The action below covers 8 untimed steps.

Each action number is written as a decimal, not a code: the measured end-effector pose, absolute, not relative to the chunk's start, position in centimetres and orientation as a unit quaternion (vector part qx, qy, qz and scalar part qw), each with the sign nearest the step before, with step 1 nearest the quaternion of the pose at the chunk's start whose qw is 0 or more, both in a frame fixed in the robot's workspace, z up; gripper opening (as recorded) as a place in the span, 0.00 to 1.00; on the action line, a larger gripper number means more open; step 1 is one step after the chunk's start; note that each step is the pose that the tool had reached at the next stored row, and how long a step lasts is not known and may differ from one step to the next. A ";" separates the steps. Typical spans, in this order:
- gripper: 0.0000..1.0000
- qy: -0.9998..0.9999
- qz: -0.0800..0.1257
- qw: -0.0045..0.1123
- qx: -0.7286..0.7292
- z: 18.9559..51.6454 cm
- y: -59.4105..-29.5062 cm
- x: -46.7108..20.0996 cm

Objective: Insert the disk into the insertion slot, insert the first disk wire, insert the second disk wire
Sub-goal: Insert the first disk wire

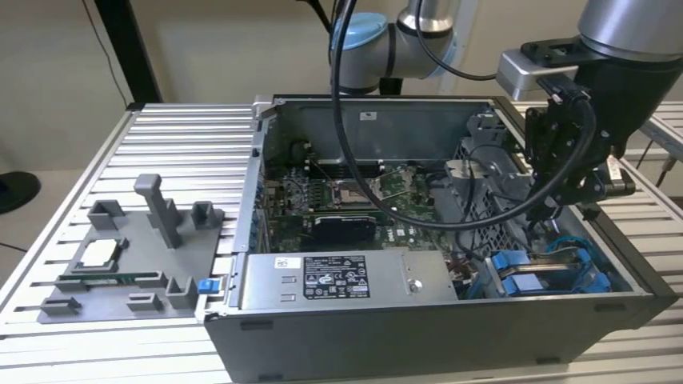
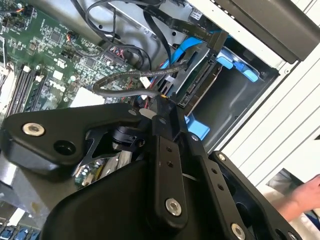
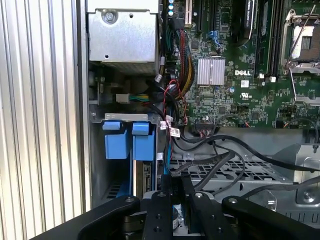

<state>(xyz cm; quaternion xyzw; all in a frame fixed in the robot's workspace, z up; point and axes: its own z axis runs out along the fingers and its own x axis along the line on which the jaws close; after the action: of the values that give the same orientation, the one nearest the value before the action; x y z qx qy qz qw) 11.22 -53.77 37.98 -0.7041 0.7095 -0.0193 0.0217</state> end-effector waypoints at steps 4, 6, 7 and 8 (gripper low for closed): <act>0.00 0.710 -0.018 0.021 -0.704 38.0 -53.8 11.2; 0.00 0.710 -0.015 0.018 -0.704 38.0 -53.9 11.3; 0.00 0.710 -0.012 0.015 -0.704 38.0 -53.9 11.3; 0.00 0.710 -0.009 0.011 -0.704 38.0 -54.0 11.3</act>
<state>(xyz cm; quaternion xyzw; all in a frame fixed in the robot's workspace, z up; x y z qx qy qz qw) 11.31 -54.02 37.98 -0.7042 0.7098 -0.0087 0.0110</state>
